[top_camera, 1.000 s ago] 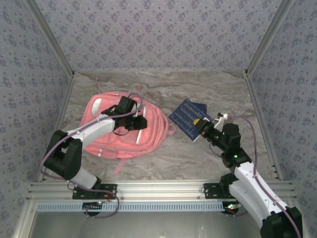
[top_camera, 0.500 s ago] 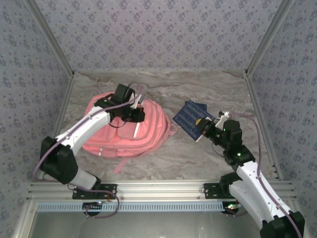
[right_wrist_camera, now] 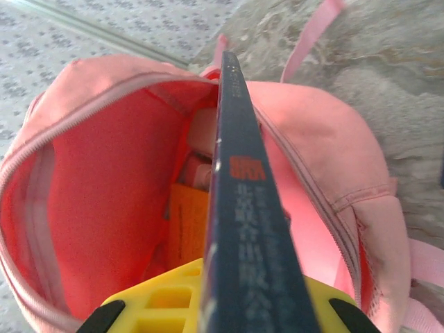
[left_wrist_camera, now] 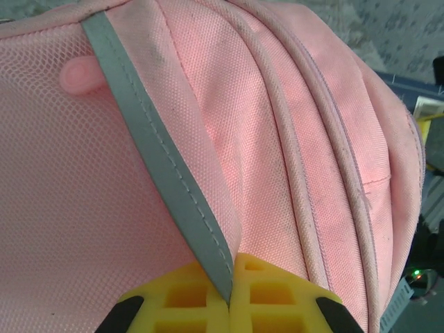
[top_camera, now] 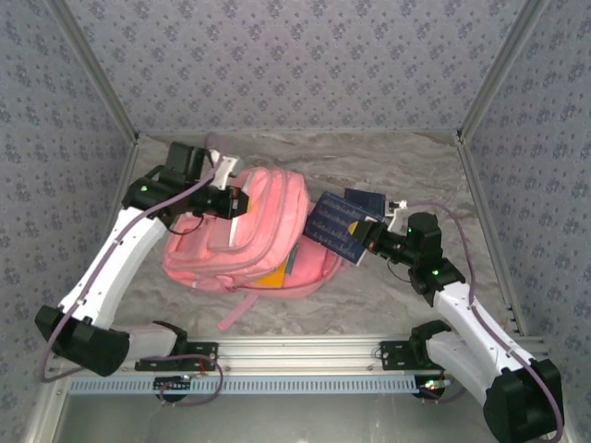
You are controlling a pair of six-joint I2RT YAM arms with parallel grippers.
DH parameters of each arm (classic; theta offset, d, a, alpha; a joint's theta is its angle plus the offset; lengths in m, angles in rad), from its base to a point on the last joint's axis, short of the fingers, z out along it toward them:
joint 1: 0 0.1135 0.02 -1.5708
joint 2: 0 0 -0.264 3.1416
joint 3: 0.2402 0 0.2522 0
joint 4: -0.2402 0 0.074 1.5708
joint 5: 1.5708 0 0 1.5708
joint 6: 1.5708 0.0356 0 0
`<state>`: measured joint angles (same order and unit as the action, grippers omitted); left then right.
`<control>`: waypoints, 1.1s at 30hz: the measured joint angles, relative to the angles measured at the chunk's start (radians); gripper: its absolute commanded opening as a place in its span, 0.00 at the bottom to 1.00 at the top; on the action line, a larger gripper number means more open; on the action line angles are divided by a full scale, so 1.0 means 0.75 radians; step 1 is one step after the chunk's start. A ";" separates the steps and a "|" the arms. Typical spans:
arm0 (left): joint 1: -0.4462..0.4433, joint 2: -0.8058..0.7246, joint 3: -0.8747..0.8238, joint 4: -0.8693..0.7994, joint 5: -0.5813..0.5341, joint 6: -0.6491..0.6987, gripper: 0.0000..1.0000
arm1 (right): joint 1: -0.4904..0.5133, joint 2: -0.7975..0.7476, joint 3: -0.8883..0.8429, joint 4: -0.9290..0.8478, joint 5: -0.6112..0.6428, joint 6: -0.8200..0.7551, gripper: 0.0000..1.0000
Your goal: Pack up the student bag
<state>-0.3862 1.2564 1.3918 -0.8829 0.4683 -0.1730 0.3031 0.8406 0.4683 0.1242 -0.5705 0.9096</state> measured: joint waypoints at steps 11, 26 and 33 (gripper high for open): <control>0.071 -0.010 -0.010 0.015 0.174 -0.006 0.00 | 0.181 0.104 0.000 0.192 -0.100 0.085 0.00; 0.098 -0.008 -0.025 0.053 0.250 -0.051 0.00 | 0.509 0.824 0.260 0.722 -0.025 0.217 0.00; 0.111 -0.008 -0.030 0.085 0.269 -0.085 0.00 | 0.634 1.188 0.508 0.773 0.095 0.270 0.00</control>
<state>-0.3027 1.2507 1.3697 -0.8188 0.6697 -0.2371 0.7788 1.7317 0.8490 0.7040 -0.4992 1.1118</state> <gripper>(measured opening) 0.042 0.129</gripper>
